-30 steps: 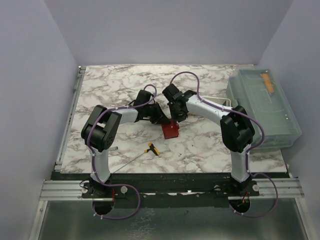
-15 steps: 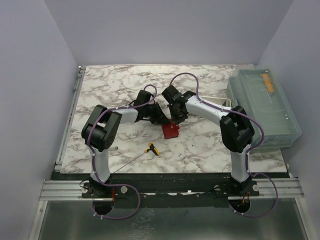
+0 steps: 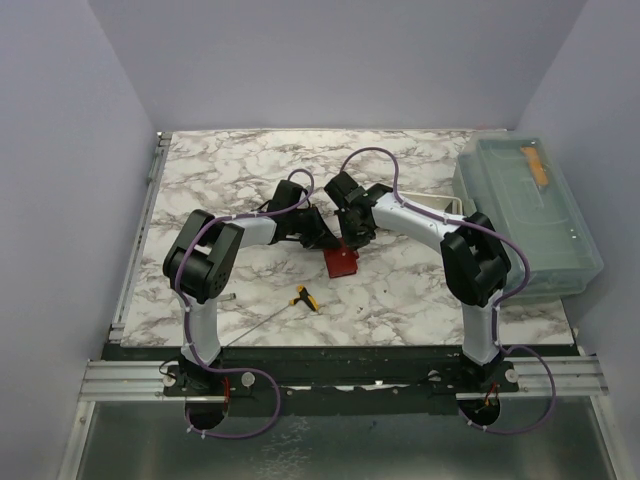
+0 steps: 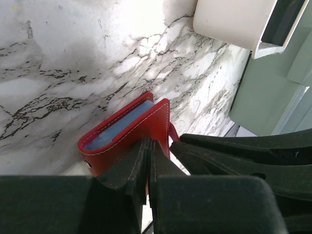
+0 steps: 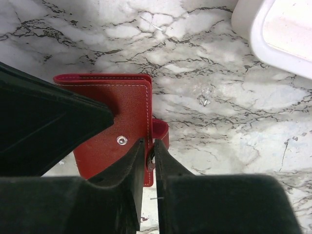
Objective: Put the credit cards into the card holder
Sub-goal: Close the card holder at the center of the board.
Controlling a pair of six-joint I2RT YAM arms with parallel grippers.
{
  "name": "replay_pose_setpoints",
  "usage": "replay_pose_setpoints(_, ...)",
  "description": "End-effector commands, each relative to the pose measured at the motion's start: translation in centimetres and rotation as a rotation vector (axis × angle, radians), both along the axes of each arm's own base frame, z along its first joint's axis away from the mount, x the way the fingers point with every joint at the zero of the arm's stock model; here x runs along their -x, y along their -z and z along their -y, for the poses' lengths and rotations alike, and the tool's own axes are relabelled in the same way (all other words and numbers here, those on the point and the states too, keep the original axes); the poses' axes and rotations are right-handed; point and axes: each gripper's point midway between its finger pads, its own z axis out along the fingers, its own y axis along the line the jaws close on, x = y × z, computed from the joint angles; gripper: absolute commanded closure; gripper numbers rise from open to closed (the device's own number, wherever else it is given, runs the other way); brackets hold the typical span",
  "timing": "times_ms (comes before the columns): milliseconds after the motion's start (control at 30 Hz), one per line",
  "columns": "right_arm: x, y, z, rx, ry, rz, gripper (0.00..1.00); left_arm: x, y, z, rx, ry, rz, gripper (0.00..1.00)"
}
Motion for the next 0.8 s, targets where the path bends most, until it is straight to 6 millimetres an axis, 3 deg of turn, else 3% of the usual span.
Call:
replay_pose_setpoints(0,0.1,-1.5,-0.3,-0.020,0.005,0.024,0.80,0.2,1.0,0.0,-0.035,0.011,0.002,0.92)
replay_pose_setpoints(167,0.7,-1.8,0.4,0.012,-0.001,0.022,0.76,0.2,1.2,0.0,-0.038,0.016,0.001,0.92)
replay_pose_setpoints(767,1.0,-1.5,1.2,0.049,0.002,0.020,0.82,0.5,1.5,0.2,-0.044,0.027,-0.002,0.93)
